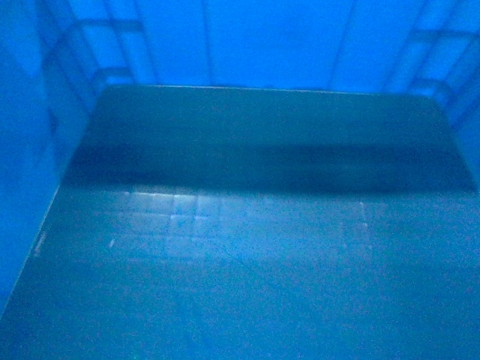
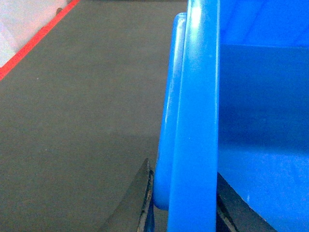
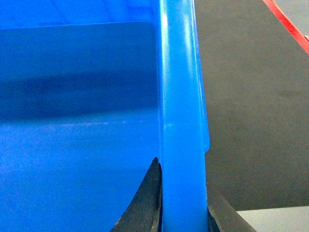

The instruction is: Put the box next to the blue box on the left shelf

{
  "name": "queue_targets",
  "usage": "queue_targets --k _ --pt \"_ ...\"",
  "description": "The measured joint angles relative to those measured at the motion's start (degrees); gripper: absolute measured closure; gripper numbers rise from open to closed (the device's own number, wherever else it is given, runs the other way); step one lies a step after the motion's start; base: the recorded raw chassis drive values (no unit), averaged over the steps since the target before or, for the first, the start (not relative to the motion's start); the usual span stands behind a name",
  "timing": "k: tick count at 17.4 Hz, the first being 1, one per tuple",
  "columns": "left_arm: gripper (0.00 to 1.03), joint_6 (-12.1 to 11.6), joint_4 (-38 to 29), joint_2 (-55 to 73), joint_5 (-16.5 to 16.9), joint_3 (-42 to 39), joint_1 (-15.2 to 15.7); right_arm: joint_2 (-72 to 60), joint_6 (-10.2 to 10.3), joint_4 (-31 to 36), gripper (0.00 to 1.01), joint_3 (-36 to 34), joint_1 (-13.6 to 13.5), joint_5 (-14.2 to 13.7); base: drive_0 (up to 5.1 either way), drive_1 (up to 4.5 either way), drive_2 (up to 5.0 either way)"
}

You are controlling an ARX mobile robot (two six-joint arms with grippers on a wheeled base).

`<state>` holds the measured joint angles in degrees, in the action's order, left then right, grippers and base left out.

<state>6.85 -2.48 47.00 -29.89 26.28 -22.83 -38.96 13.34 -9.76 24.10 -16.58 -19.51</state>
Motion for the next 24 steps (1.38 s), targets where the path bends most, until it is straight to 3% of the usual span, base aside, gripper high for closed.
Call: queue_targets --k 24 --pt "0.83 0.0 0.0 0.0 0.0 0.0 0.0 0.1 0.1 -0.1 0.91 0.0 0.0 0.0 -1.7 -1.74 -1.7"
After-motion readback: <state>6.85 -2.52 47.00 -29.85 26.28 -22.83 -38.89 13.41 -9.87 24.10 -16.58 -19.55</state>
